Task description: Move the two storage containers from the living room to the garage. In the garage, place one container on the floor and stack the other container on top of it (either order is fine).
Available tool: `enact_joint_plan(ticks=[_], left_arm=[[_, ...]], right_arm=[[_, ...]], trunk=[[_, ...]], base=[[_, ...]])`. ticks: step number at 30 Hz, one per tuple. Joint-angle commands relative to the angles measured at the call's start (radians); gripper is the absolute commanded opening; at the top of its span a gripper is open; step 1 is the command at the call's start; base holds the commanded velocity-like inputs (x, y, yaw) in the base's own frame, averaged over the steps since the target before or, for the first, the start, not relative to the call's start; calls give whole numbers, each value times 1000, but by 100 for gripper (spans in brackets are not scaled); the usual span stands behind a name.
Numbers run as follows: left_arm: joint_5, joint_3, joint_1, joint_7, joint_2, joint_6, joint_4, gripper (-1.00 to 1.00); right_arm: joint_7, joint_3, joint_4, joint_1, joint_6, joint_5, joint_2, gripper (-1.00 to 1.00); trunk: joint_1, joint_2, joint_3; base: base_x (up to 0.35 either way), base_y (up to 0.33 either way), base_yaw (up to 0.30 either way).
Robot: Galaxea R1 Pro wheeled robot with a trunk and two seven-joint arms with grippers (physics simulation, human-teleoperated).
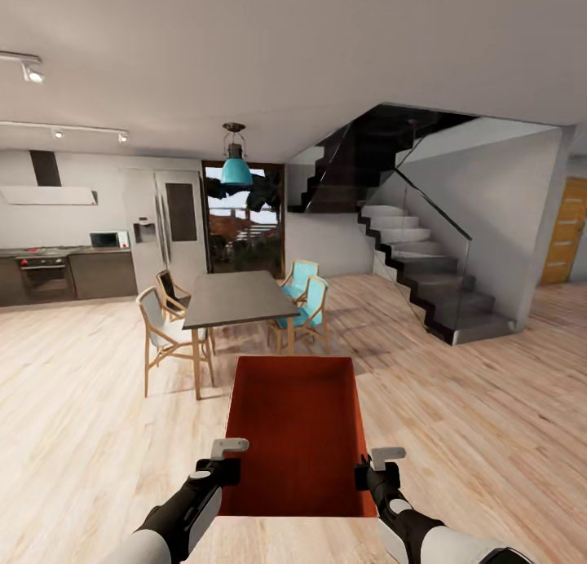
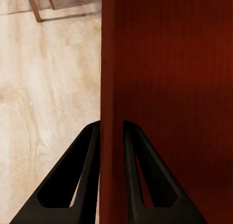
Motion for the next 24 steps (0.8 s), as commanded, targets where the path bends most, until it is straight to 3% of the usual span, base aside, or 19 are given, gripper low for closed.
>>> enact_joint_plan(ticks=[1,24], left_arm=[[10,-9,0,14,0,6,-3,-100],[10,-11,0,15,-2,6,-4,-100]], right_arm=[[-4,-22,1,-2,-5,-18,1,-100],[-4,-22,1,-2,-5,-18,1,-100]], trunk=[[0,-2,-2],[0,-2,-2]], base=[[0,0,-282],[0,0,-282]])
